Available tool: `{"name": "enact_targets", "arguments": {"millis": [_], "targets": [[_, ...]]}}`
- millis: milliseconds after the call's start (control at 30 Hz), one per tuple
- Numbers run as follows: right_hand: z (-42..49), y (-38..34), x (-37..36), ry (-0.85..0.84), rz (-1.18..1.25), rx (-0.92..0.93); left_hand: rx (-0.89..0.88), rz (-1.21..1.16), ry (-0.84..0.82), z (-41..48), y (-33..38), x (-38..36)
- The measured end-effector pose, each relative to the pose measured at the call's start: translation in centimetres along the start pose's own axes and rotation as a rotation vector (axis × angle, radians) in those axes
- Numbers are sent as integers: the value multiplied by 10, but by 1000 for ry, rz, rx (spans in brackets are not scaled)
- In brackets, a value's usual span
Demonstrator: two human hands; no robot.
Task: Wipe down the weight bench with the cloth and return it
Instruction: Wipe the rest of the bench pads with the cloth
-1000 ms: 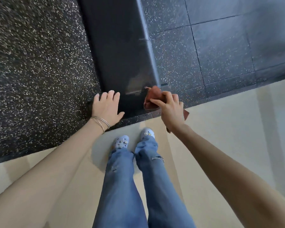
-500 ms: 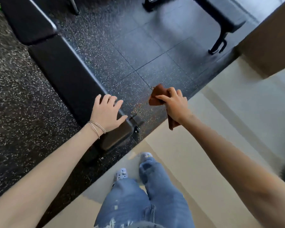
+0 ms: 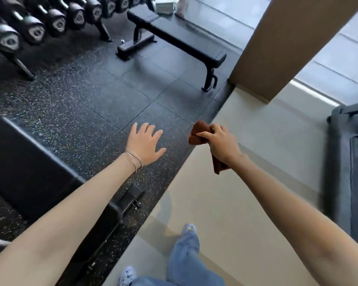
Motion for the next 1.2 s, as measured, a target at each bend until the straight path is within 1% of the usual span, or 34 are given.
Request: {"name": "enact_targets", "arguments": {"millis": [267, 467, 667, 867, 933, 1033, 1200], "targets": [[59, 141, 14, 30, 7, -13, 20, 18, 47, 127, 75, 29], [108, 208, 16, 55, 22, 7, 41, 21, 61, 202, 107, 37], [173, 245, 7, 32, 52, -2, 63, 19, 56, 288, 97, 39], [263, 295, 23, 43, 65, -58, 5, -6, 65, 401, 84, 44], [296, 312, 31, 45, 69, -106, -21, 1, 51, 439, 76, 49], [337, 334, 36, 56, 83, -160, -53, 23, 73, 497, 65, 60], [394, 365, 31, 16, 103, -171, -110, 14, 85, 570, 66, 63]]}}
Point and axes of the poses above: each hand's wrist, its own z-axis towards the middle knuckle, its own x-axis out of the back of the hand, y = z × x, the point moved 5 cm from there along z, towards the middle knuckle, and after that the axes turned 5 degrees about -z, right-handed, at the moved point
